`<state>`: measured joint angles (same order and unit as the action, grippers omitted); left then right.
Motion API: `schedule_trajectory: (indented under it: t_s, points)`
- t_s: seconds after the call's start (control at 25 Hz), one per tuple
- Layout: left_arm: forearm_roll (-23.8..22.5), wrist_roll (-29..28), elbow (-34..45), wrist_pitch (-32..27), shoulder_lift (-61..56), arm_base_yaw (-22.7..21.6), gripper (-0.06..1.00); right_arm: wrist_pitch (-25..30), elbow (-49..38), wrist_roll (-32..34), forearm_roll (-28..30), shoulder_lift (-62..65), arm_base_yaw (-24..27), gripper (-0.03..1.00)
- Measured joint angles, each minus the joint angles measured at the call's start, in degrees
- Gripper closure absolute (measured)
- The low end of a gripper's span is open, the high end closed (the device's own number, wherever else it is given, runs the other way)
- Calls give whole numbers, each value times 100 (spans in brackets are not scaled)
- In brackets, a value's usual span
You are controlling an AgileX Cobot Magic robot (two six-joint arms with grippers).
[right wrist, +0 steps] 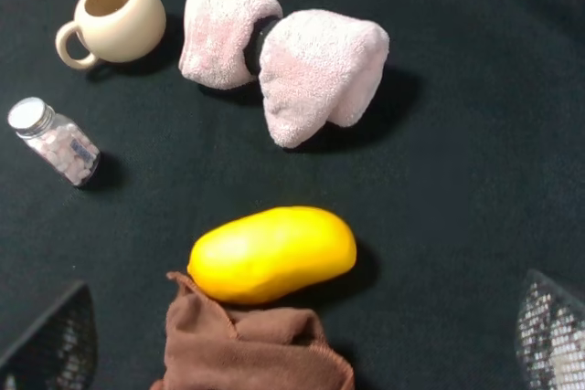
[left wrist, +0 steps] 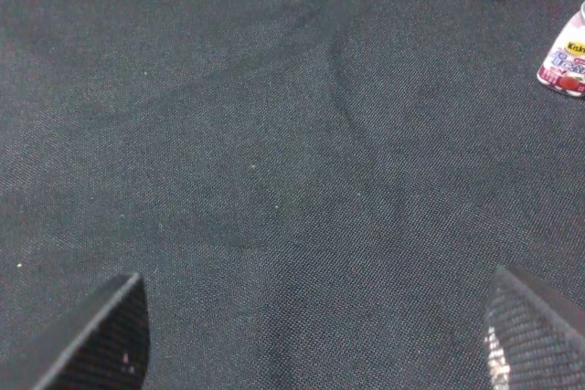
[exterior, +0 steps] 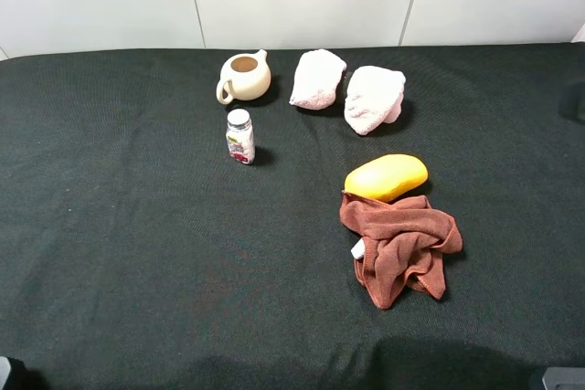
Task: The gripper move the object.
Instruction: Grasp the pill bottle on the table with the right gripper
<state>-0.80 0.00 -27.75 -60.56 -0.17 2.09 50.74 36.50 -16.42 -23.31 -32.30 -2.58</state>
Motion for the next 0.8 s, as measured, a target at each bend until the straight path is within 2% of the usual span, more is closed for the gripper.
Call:
schedule_trajectory:
  t_s: [0.6, 0.68, 0.8]
  points:
    - [0, 0, 0, 0, 0, 0, 21, 700, 2011, -258, -158, -2879, 0, 27]
    - [0, 0, 0, 0, 0, 0, 21, 694, 2102, -282, -104, -3095, -129, 27]
    - [0, 0, 0, 0, 0, 0, 21, 596, 2142, -284, 172, -3319, -616, 27]
